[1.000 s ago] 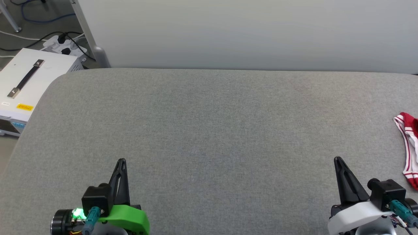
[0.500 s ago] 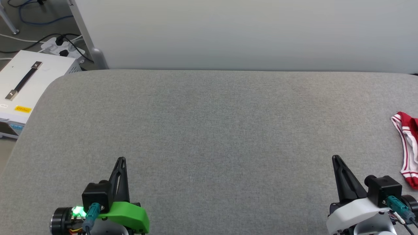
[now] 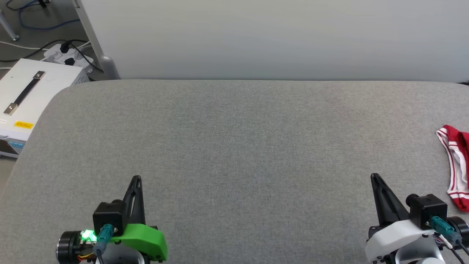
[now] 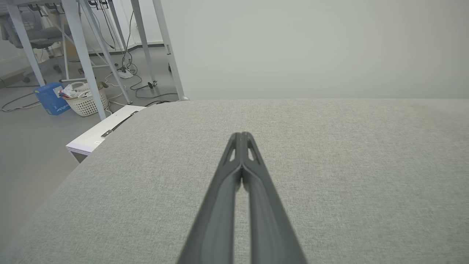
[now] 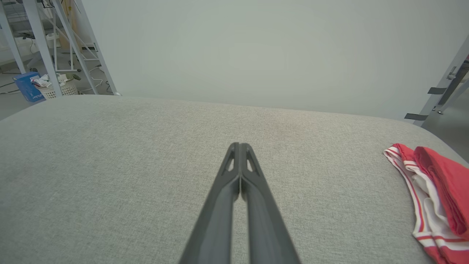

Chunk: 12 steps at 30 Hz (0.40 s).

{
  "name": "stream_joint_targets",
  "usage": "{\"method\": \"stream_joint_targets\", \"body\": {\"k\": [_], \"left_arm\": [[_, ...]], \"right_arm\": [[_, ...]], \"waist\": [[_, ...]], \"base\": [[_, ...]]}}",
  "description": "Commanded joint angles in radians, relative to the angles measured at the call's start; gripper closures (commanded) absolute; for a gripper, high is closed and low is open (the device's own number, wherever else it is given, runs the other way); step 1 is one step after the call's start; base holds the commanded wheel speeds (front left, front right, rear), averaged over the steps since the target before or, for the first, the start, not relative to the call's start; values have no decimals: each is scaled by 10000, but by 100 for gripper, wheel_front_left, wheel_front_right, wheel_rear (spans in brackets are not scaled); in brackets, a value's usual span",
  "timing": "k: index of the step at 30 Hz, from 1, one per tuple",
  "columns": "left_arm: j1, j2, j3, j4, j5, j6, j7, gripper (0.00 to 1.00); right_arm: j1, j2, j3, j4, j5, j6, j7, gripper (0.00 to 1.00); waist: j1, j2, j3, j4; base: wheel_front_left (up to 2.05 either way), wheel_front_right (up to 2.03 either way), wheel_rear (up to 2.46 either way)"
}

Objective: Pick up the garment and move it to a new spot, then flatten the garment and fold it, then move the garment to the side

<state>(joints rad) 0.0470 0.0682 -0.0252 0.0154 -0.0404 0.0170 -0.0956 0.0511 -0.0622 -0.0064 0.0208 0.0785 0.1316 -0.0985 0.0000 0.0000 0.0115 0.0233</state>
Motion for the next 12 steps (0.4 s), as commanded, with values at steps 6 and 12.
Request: {"method": "stream_joint_targets", "body": {"k": [6,12], "left_arm": [[-244,-66,72,-63,122,-76,147,100],[-277,-82,99,-76,164,-90,267,100]], "right_arm": [[-229,38,18,-95,-217,-6,172,100],[-271,51,25,-112,-301,-7,292,100]], "waist": [[0,0,-16,-32],[0,0,-31,-62]], "base": [[0,0,0],[0,0,0]]}}
